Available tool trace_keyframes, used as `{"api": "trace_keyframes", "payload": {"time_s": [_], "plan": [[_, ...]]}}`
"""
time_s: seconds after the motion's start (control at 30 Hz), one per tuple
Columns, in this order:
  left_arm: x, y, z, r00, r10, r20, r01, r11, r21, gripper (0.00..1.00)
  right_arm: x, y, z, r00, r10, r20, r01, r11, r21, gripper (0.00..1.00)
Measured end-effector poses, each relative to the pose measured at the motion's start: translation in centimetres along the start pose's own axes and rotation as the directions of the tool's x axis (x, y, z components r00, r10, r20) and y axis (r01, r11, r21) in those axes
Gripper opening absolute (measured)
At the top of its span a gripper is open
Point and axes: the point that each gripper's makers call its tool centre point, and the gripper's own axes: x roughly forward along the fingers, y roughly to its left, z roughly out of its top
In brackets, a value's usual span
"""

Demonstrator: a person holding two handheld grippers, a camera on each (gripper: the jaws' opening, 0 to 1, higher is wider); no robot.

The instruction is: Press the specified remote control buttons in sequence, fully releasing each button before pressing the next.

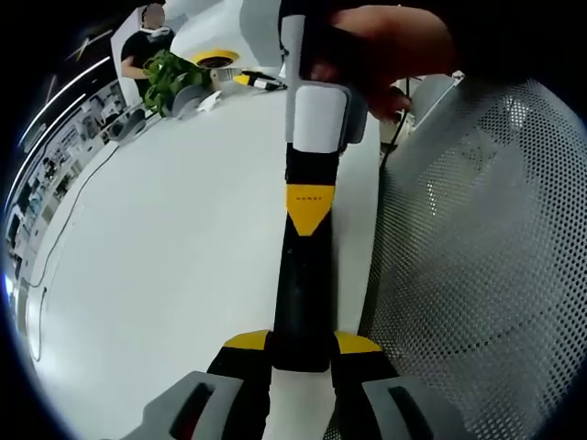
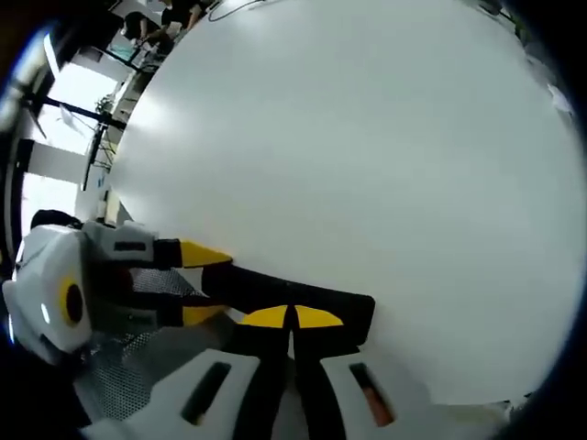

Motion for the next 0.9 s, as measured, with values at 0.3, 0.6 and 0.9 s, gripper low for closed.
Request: {"api": "trace_keyframes", "payload": {"time_s": [0.3,0.6,0.9], "plan": [[-0.01,0.03,-0.02,1.0,0.0,0.004,0.0,1.0,-0.002,0.25,0.2,-0.11,-0.22,1.0,-0.007,-0.012,0.007,1.0,-0.009,0.0],[0.05,0.06,0.01,1.0,-0.004,0.0,0.004,1.0,0.003,0.25,0.33,-0.25,-0.25,1.0,-0.007,-0.007,0.007,0.999,-0.043,0.0],[0.09,0.02,0.0,1.0,-0.001,0.003,0.001,1.0,-0.003,0.25,0.34,-0.21,-0.3,1.0,0.019,0.015,-0.018,0.997,-0.071,0.0]]}}
